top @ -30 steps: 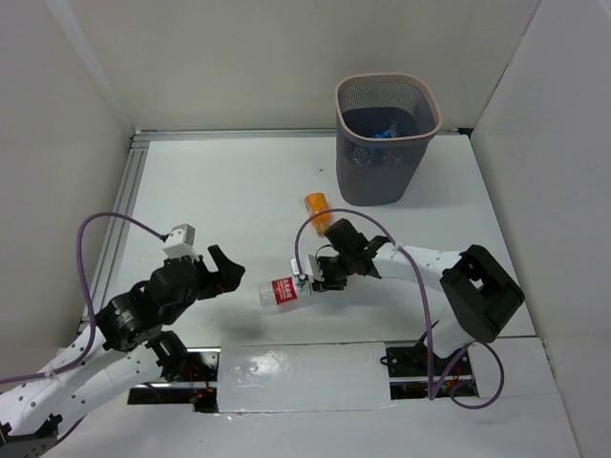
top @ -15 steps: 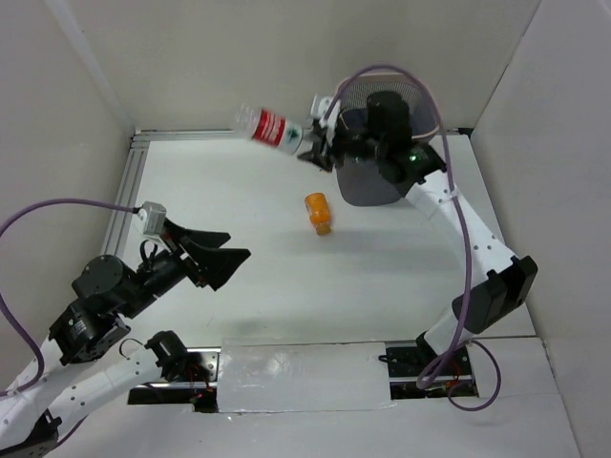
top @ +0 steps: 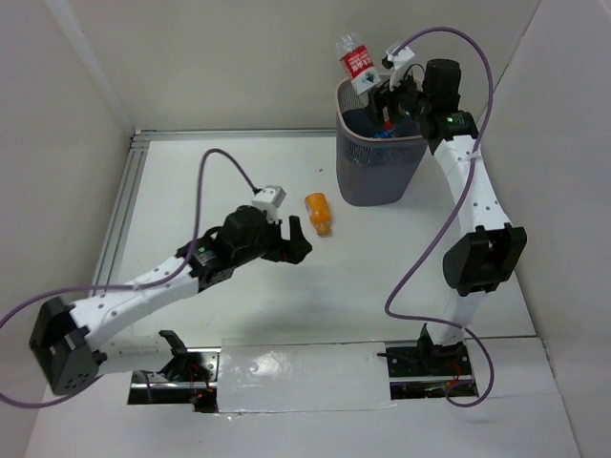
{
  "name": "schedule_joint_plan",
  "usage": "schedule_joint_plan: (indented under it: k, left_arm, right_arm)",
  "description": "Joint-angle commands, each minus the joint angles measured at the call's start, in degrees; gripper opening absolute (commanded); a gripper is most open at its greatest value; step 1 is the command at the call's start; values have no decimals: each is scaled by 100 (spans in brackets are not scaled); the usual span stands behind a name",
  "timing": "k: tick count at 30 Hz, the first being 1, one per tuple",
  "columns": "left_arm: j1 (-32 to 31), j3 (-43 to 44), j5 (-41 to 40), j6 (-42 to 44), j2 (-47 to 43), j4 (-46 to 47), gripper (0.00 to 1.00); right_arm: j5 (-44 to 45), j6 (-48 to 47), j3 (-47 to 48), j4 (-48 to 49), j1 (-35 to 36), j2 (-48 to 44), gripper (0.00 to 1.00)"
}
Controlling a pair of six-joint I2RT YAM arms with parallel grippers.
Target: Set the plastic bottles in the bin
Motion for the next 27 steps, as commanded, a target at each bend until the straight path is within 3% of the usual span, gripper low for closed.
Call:
schedule_joint_plan:
  k: [1,2,6,8,12,15,16,17,18,19,20,21,23,27]
  left_arm:
    - [-84,732,-548,-192,808,504,99]
    - [-85,855,-653,-261,1022,504,99]
    - [-85,1234,-1075,-446,1875,626,99]
    - [-85,1314,-1181,-499,2148,820,99]
    - [-138,1787,-1646,-570,3104,839,99]
    - [-261,2481,-2138,-648,3712,382,99]
    - [-261,2987,-2401,-718,4279,189,99]
    - [-322,2992,-2403,-719,4285,188,99]
    - [-322,3132,-2473,-780,4442,101,99]
    - [-322,3377,-2674,-894,4591,39,99]
    - [-322,3483,-2745,-895,4854,38,99]
    - [-375,3598,-2868,-895,4987,38,99]
    - [-375,4019,-3193,-948,5364,-225,99]
    - [-375,4522,-3607,-948,5735,-630,99]
  right_arm:
    - [-26,-101,380,-204,-55,52,96]
    - [-79,-101,381,-257,-133,53,100]
    - [-430,222,548,-258,-431,-34,100]
    - [-1044,399,347,-179,-660,-341,100]
    - [-1942,672,-654,216,-1205,-1298,100]
    - [-2460,235,-1270,-160,-1530,-2037,100]
    - [-2653,-167,-1533,-387,-1766,-2378,86]
    - [-2803,-171,-1674,-390,-1769,-2538,86]
    - [-2961,-371,-1806,-668,-1856,-2696,72]
    - [-3050,-652,-1947,-793,-2013,-2863,54]
    - [-3051,-655,-2279,-794,-2084,-3178,22]
    - [-3051,-655,-2456,-794,-2146,-3329,15]
    - [-3138,-759,-2930,-960,-2330,-3593,11]
    - [-3191,-910,-3451,-1260,-2507,-4043,17]
